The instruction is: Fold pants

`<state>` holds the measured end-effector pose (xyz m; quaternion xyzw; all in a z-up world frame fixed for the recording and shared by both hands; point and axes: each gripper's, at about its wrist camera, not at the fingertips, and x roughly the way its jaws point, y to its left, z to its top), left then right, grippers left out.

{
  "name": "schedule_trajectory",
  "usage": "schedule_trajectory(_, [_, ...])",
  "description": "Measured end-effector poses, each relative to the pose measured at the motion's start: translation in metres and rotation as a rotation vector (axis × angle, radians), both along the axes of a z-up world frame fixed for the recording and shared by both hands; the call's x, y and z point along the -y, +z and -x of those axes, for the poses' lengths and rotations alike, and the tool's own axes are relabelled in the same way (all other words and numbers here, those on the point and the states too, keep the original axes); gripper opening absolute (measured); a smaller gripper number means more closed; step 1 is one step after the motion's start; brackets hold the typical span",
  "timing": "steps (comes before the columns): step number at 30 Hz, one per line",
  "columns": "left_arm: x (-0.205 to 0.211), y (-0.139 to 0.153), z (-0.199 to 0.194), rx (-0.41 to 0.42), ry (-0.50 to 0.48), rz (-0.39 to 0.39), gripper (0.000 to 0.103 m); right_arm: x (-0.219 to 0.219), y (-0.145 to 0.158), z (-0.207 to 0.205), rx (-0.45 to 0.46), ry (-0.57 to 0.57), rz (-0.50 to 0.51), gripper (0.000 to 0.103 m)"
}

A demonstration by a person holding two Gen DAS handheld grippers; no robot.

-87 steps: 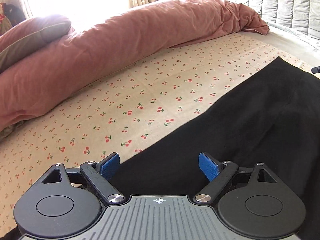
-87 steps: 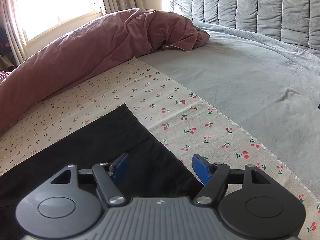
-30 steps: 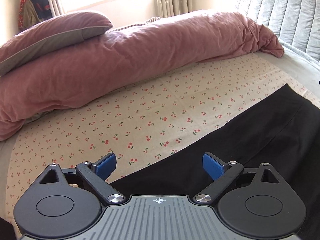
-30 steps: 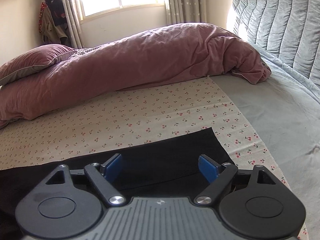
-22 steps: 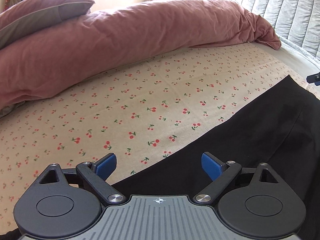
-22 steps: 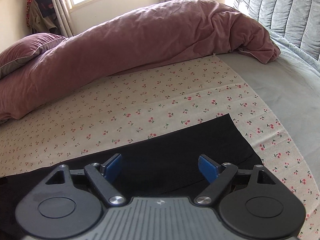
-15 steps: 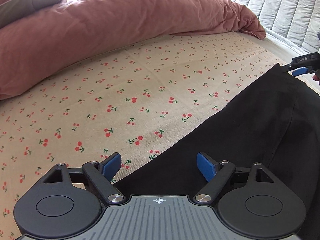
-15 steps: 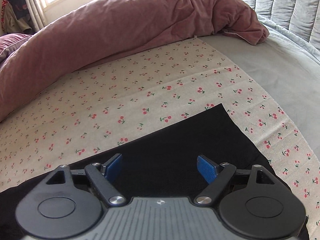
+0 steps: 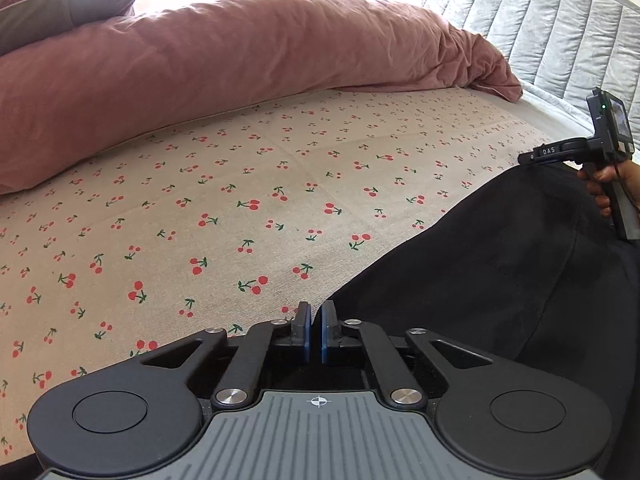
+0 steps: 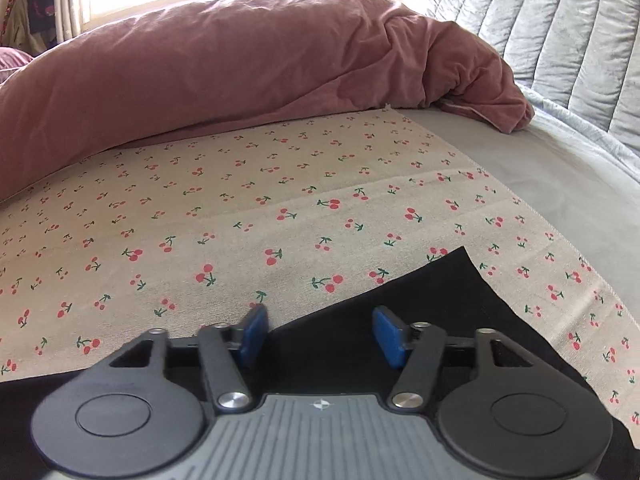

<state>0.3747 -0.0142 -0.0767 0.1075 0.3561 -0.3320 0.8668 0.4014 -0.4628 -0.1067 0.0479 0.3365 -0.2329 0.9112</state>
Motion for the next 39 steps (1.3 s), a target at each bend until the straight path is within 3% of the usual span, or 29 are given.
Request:
schedule_trajectory(1, [0.002,0.000,0.003,0.014,0.011,-0.005,0.000,-0.002,0.001,0.000,-0.004,0.014,0.011,0.014])
schedule_trajectory(2, [0.002,0.001,0.005,0.023,0.024,-0.004,0.000,-0.005,0.002,-0.001,-0.012,0.025,0.020,0.003])
schedule_trajectory(3, [0.002,0.001,0.007,0.030,0.039,0.001,0.000,-0.006,0.003,-0.003,-0.025,0.026,0.031,0.000])
schedule_trajectory(10, [-0.006,0.036,0.035,0.093,0.079,0.075,0.000,-0.008,0.029,0.028,0.049,-0.013,0.002,0.000])
schedule_trajectory(15, [-0.012,0.068,0.077,0.128,0.058,0.113,0.000,-0.006,0.064,0.078,0.136,-0.031,-0.033,0.000])
schedule_trajectory(21, [-0.018,0.085,0.139,0.129,0.021,0.124,0.000,-0.007,0.092,0.148,0.201,-0.041,-0.069,0.000])
schedule_trajectory(28, [-0.031,0.088,0.202,0.112,-0.031,0.148,0.000,-0.010,0.098,0.219,0.217,-0.057,-0.089,0.000])
schedule_trajectory(31, [-0.036,0.082,0.226,0.095,-0.059,0.140,0.000,-0.013,0.096,0.247,0.211,-0.074,-0.060,0.000])
schedule_trajectory(35, [-0.041,0.068,0.252,0.044,-0.102,0.125,0.000,-0.006,0.084,0.279,0.192,-0.078,-0.106,0.000])
schedule_trajectory(39, [-0.039,0.044,0.269,-0.012,-0.156,0.040,0.000,0.005,0.062,0.300,0.182,-0.099,-0.185,0.000])
